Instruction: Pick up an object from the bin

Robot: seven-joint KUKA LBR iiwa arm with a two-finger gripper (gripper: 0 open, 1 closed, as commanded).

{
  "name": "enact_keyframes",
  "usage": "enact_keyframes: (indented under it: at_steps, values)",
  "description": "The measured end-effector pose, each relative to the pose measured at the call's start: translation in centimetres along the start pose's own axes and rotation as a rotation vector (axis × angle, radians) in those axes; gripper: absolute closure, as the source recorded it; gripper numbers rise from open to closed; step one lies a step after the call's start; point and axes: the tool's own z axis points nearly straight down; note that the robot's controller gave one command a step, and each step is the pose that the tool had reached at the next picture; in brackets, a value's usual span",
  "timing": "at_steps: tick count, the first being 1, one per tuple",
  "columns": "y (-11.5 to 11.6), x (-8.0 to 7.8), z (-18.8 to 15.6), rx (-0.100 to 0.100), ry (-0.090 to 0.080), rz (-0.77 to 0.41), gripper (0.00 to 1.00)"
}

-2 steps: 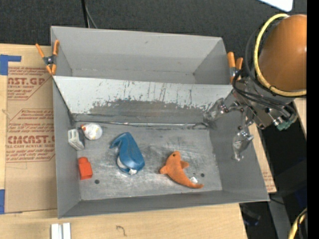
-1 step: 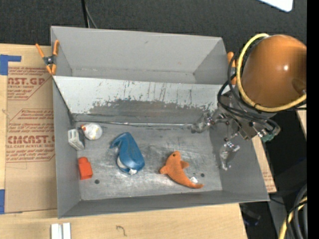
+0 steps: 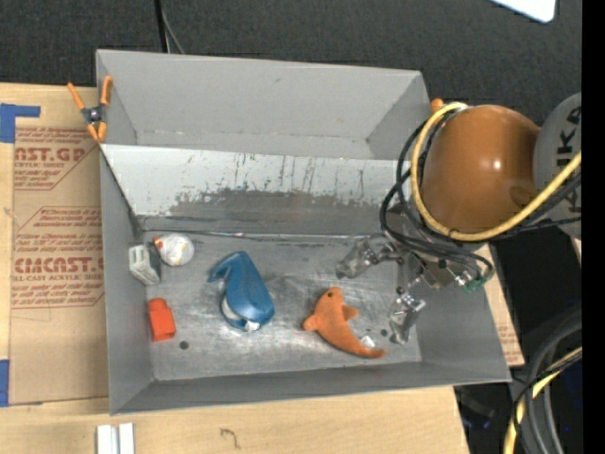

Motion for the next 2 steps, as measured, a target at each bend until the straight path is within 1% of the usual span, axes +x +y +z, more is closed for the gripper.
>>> enact_keyframes:
  at_steps: [1,2]
  values:
    - [0.5,-2.5,5.8,0.007,-0.008,-0.141,0.0]
    - [-1.1,-1.3,13.9,0.003,0.003,-0.223,1.0]
